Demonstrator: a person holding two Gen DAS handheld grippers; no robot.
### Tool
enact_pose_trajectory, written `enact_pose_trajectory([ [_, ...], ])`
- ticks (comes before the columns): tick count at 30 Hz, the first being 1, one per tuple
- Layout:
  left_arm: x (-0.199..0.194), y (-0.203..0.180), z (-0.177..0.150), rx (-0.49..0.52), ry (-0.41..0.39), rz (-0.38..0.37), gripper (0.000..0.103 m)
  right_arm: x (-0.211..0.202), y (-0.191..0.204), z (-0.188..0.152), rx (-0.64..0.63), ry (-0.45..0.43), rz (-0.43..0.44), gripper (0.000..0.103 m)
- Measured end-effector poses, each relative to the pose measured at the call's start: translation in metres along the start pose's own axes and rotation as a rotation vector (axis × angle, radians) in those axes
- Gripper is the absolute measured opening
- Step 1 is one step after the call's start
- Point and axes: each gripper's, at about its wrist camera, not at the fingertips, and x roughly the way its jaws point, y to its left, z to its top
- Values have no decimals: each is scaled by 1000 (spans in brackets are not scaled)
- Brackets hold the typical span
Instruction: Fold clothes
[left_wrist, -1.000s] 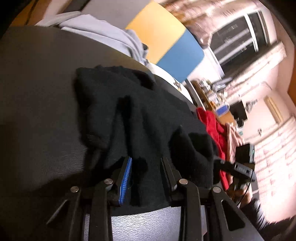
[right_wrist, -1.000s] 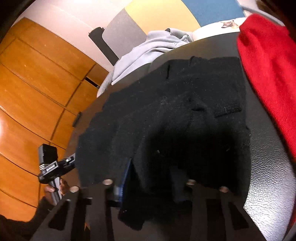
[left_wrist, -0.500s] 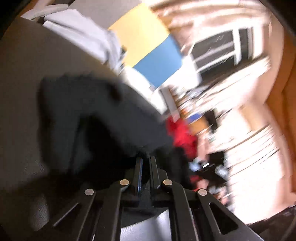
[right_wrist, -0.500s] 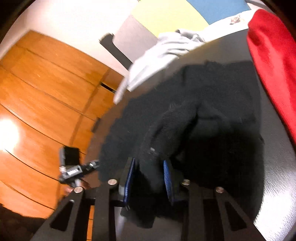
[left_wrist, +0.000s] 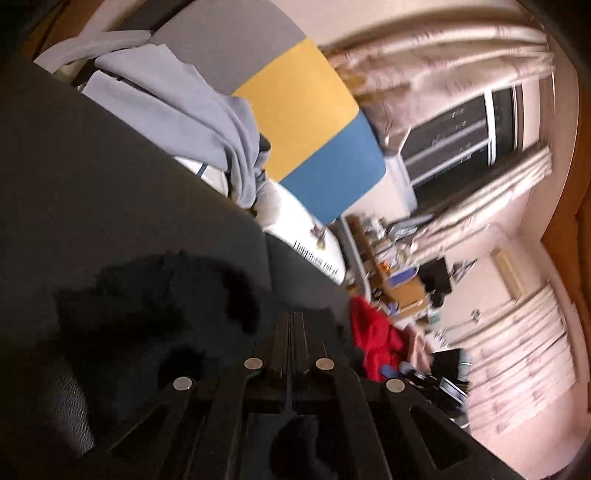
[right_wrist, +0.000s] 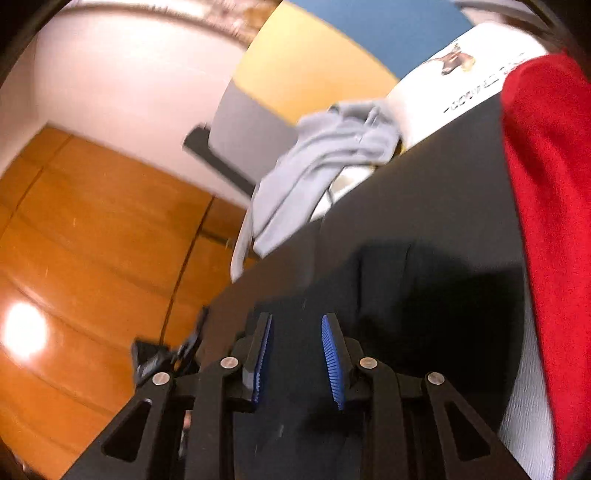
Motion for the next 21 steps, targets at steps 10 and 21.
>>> enact_pose_trajectory([
  [10,-40,-4,-59,54,54,47,16,26,129,-117,-1020,232,-426,95],
  [21,-50,10,-132,-36,169,19,17,77,112,-126,-1138,526,-471,11],
])
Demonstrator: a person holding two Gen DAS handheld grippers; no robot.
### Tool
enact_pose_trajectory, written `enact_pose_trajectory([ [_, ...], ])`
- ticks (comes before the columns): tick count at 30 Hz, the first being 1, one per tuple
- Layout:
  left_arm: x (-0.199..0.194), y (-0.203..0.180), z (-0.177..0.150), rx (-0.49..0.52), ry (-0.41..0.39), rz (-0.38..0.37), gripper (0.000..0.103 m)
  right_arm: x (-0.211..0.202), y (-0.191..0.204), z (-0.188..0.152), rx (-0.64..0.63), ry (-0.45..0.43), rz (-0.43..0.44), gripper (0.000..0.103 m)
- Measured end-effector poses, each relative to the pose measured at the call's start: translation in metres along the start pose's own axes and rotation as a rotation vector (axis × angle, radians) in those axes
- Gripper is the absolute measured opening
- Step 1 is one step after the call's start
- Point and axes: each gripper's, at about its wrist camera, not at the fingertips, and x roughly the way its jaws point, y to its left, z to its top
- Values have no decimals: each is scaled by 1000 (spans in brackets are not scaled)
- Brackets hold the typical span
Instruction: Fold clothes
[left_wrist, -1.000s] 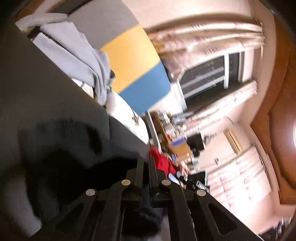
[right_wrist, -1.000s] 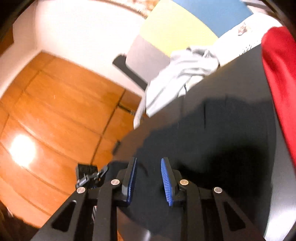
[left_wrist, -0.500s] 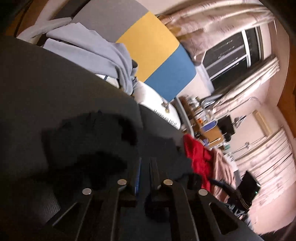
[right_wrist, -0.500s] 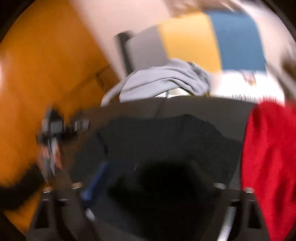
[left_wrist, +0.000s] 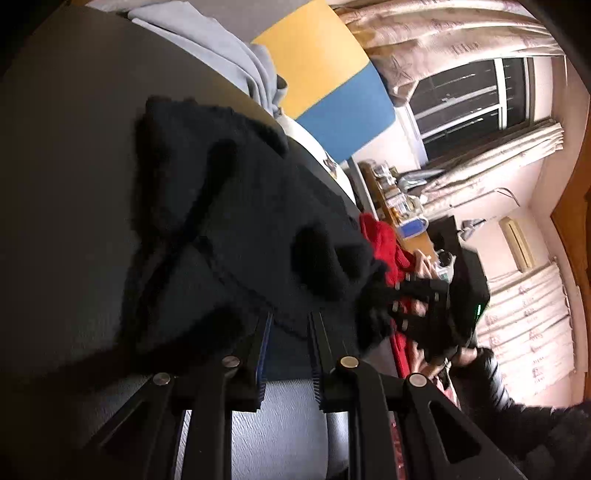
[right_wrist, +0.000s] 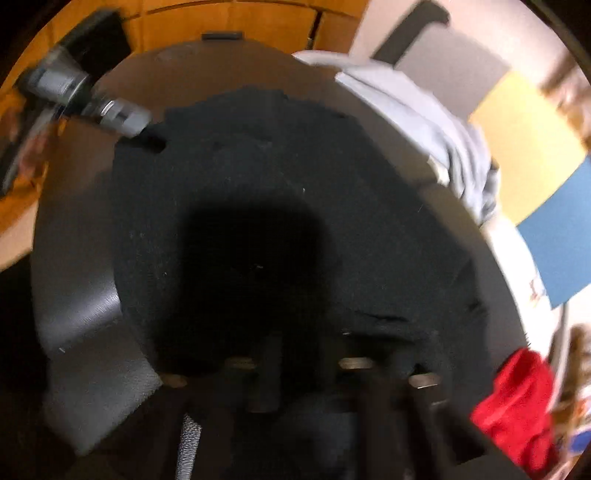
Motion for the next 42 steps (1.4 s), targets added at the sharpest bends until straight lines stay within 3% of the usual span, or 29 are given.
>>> enact_pose_trajectory([
  [5,8,-1,-7,10,27,-20,20,-38,-47,3,237,-150,34,9],
  [8,9,3,-3,-18,3,-5,20,-58,-102,0,454,-272,25,9],
  [12,7,-1,6,-31,-36,-26,23,-52,-182,-19,797,-358,6,8],
  [15,10,-4,11,-36,-43,-14,26,-35,-216,-41,1022,-391,56,11],
  [18,4,3,15,-75,-91,73,26,-24,-227,-59,1151,-384,90,30],
  [21,-14,7,22,-93,-177,107,30,-35,-210,-66,1121,-442,127,34],
  [25,-13,3,40,-20,-155,174,43,-54,-167,-66,994,-475,209,72],
  [34,43,-13,82,162,-41,284,47,-22,-97,-52,868,-393,373,74],
  [39,56,-13,91,166,13,167,45,-8,-88,-38,841,-397,490,74],
  [40,58,-11,93,148,33,112,37,-6,-86,-35,832,-397,511,74],
  [42,64,-10,97,104,90,-67,28,0,-82,-27,813,-379,575,77],
])
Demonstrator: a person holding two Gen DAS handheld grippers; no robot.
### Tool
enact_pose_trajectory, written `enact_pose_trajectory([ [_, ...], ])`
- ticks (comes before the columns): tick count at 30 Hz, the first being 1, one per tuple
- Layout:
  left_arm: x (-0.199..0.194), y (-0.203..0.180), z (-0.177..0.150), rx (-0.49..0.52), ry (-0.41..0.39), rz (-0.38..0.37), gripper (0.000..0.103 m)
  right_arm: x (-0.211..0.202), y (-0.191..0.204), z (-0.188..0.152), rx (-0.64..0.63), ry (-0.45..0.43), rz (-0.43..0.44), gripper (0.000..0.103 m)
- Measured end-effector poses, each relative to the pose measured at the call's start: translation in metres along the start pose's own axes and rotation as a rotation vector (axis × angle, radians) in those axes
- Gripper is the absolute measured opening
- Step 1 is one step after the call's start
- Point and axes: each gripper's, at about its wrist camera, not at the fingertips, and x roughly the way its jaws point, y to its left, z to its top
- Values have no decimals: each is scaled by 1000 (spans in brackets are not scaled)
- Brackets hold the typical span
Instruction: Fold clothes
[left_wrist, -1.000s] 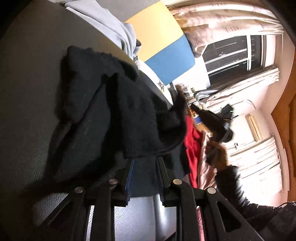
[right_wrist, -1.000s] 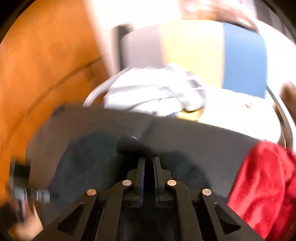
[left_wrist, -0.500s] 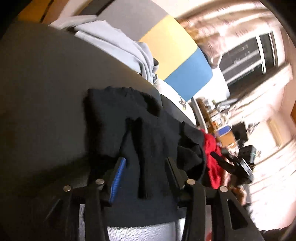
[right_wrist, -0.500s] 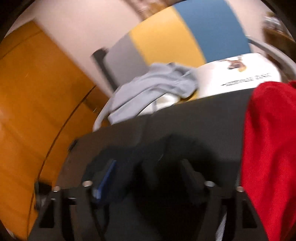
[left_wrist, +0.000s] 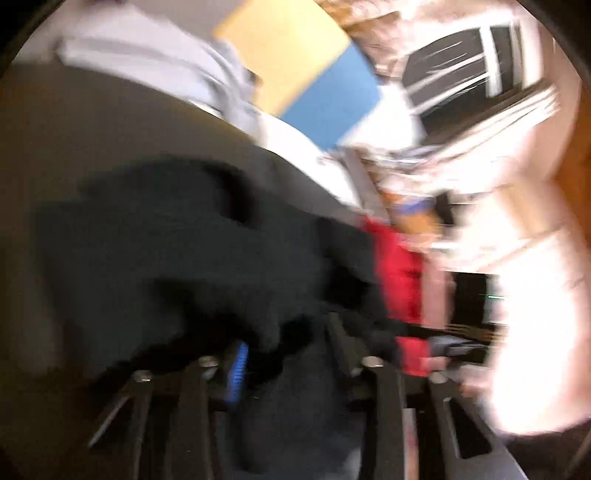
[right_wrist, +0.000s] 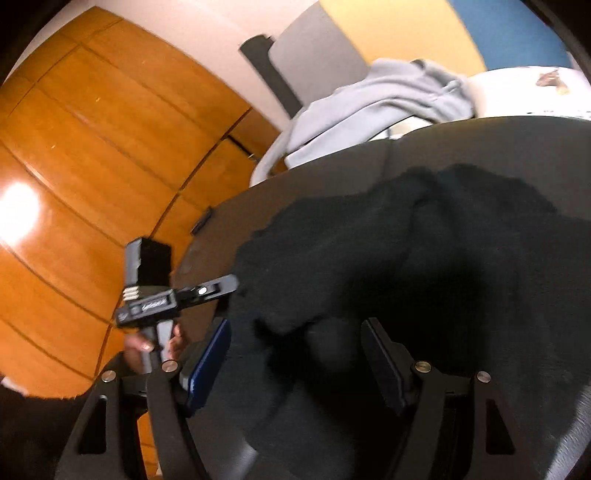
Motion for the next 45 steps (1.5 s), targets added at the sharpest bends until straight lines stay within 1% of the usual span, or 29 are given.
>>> enact_pose_trajectory([
  [1,3,0,1,-14,16,-74,15,6,1,1,2,24,26,79],
  [2,3,-2,4,-18,6,-97,8,13,3,2,9,54,59,81],
  [3,2,-4,6,-25,-7,-120,5,21,4,5,14,81,89,83],
  [4,-3,-1,11,-56,-53,-147,6,27,5,8,15,95,114,85],
  [5,-9,3,16,-91,-102,-177,6,34,7,12,16,106,137,85],
  [6,-17,13,21,-159,-183,-226,6,38,7,16,23,93,151,85],
  [7,-26,23,26,-228,-263,-272,6,37,3,23,50,46,165,85],
  [9,-38,47,31,-372,-392,-304,6,32,-10,34,132,-72,205,86],
  [11,-43,74,31,-516,-457,-280,17,25,-28,41,227,-189,220,91],
  [12,-45,87,31,-584,-484,-269,20,25,-35,41,262,-211,217,91],
  [14,-46,96,29,-616,-457,-252,22,27,-47,37,327,-223,216,95],
  [16,-50,92,24,-568,-428,-181,24,25,-47,31,339,-190,230,95],
  [17,-55,88,21,-525,-409,-122,24,19,-42,26,302,-177,212,95],
  [20,-71,72,9,-360,-353,97,28,-7,-30,6,216,-163,101,95],
  [22,-74,58,-1,-239,-311,238,29,-32,-24,-9,163,-183,-12,95],
  [25,-81,50,-18,-95,-237,373,34,-78,-24,-35,86,-232,-229,95],
  [26,-75,45,-24,-52,-204,393,35,-92,-24,-43,58,-248,-306,94],
  [28,-65,38,-34,13,-143,426,38,-108,-29,-52,42,-251,-392,90],
  [29,-60,35,-37,36,-116,440,38,-113,-35,-54,55,-245,-416,79],
  [30,-55,32,-40,60,-90,453,38,-116,-40,-56,67,-238,-424,71],
  [31,-50,24,-39,83,-82,464,38,-114,-44,-55,71,-229,-423,59],
  [32,-45,17,-37,104,-74,475,37,-111,-46,-54,72,-219,-422,52],
  [35,-40,7,-36,150,-38,514,24,-94,-46,-47,44,-181,-426,51],
  [37,-39,-2,-35,197,-24,547,15,-70,-42,-32,-1,-126,-464,51],
  [39,-46,-9,-34,190,-29,526,12,-50,-36,-31,-82,-51,-535,46],
  [40,-55,-11,-33,184,-42,494,12,-49,-33,-34,-105,-20,-553,41],
  [41,-64,-15,-33,184,-56,459,12,-51,-30,-37,-121,8,-563,25],
  [43,-87,-20,-42,187,-74,393,11,-52,-22,-48,-152,78,-579,7],
  [45,-95,-20,-51,187,-63,373,11,-57,-14,-75,-176,161,-603,7],
])
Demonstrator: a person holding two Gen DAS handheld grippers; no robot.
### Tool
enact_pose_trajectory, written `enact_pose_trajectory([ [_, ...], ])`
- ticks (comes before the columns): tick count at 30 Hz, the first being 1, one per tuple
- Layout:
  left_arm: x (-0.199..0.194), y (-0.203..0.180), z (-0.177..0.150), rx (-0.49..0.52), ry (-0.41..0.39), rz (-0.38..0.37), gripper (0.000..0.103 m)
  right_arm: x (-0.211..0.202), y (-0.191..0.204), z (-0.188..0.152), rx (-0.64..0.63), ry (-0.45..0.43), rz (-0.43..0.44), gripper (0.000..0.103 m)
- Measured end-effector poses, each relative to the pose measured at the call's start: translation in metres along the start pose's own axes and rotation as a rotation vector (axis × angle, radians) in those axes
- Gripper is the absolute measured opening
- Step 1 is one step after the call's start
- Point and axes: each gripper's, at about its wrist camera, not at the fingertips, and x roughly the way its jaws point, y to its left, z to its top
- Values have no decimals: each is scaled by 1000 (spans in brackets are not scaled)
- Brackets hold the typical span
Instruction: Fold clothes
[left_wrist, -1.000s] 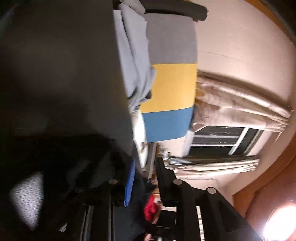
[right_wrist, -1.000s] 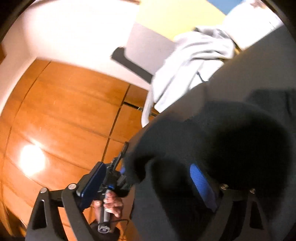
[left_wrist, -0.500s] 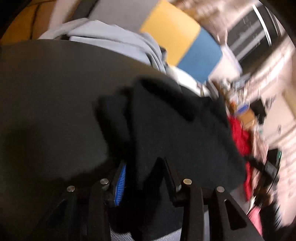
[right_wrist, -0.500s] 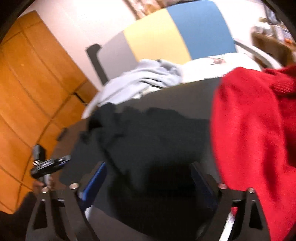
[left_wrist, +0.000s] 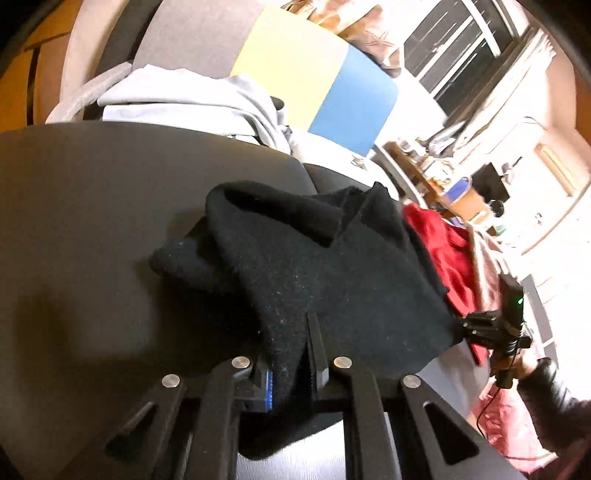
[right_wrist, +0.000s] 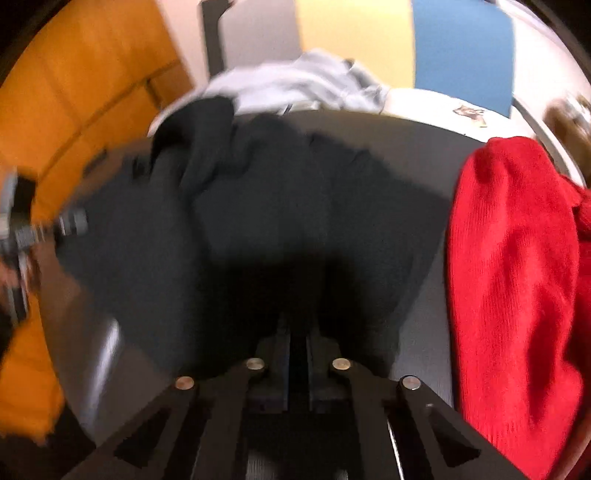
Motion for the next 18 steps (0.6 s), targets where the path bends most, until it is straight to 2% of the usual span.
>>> enact_pose_trajectory([
  [4,5,5,-47,7,111,44,12,-24,14,-54,45,51,74,7],
  [8,-13,1,-82,-14,90,13,19,-42,27,-95,88,60,121,7],
  [10,-20,-4,-87,-12,74,25,20,-51,30,-106,100,60,131,14],
  [12,-26,-5,-84,-14,50,36,22,-64,33,-103,98,7,119,27],
  [13,-27,-5,-81,-20,38,37,24,-71,33,-98,94,-44,113,37],
  [14,-26,-4,-77,-36,34,23,25,-78,32,-90,97,-104,100,52],
  [15,-25,-3,-73,-50,31,11,29,-84,31,-82,104,-166,84,60],
  [16,-18,-5,-69,-49,36,13,30,-87,28,-77,110,-205,77,80],
  [17,-11,-6,-65,-49,41,16,31,-84,26,-69,114,-225,76,90],
  [18,-5,-8,-62,-47,45,19,32,-80,23,-59,117,-241,76,90],
])
